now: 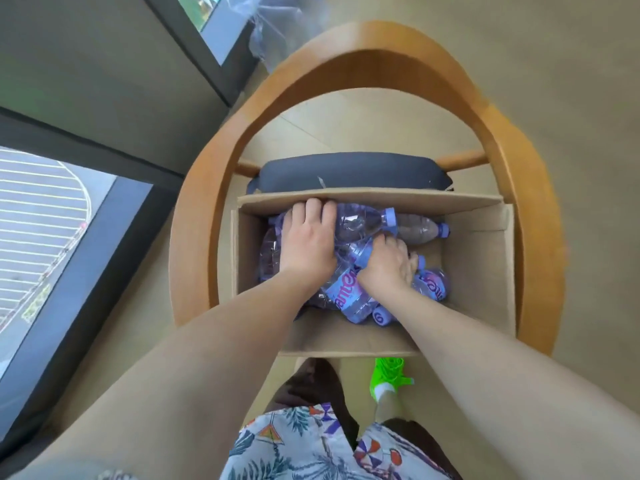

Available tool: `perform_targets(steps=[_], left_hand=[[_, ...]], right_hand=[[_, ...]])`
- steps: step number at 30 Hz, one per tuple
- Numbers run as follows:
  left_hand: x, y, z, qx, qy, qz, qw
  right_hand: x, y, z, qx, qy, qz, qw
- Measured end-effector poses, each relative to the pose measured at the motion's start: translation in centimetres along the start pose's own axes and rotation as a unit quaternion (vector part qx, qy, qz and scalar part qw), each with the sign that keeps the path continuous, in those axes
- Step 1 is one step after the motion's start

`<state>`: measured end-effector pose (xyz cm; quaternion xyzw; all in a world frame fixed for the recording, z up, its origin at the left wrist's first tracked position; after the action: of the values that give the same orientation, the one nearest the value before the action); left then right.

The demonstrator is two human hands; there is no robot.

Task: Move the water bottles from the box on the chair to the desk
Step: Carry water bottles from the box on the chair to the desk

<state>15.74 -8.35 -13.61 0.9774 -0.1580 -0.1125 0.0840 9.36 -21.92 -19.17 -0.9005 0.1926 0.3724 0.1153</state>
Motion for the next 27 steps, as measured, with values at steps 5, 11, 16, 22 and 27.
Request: perform_targets(steps=[5, 11, 16, 22, 27], left_hand=[[0.1, 0.0, 0.4, -0.007, -0.018, 0.005, 1.000], [-0.2, 0.4, 0.6, -0.013, -0.107, 0.007, 0.994], [-1.5, 0.0, 1.1, -0.111, -0.197, -0.059, 0.972], [-5.0, -1.7, -0.6, -0.203, -0.211, -0.245, 0.924], [-7.1, -1.7, -4.7, -0.266, -0.159, -0.334, 0.890]], right_hand=[[1.4, -0.2, -0.6, -0.011, -0.008, -0.013, 1.000], [0.6, 1.1, -2.2, -0.017, -0.044, -0.008, 0.999], [-1.7, 3.0, -3.0, 0.043, -0.083, 0.008, 0.996], [-4.3, 5.3, -3.1, 0.221, -0.136, 0.017, 0.966], [-5.5, 4.6, -5.8, 0.318, -0.130, -0.039, 0.938]])
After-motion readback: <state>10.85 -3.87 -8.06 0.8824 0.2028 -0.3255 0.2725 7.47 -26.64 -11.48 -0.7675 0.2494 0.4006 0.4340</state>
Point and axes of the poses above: each hand's wrist, its own x-axis towards the middle knuckle, its own z-axis out of the palm, y = z × x, the point moved 7 cm from there along x, towards the middle knuckle, and after that the axes turned 1 degree about -z, right-handed, at the moved point
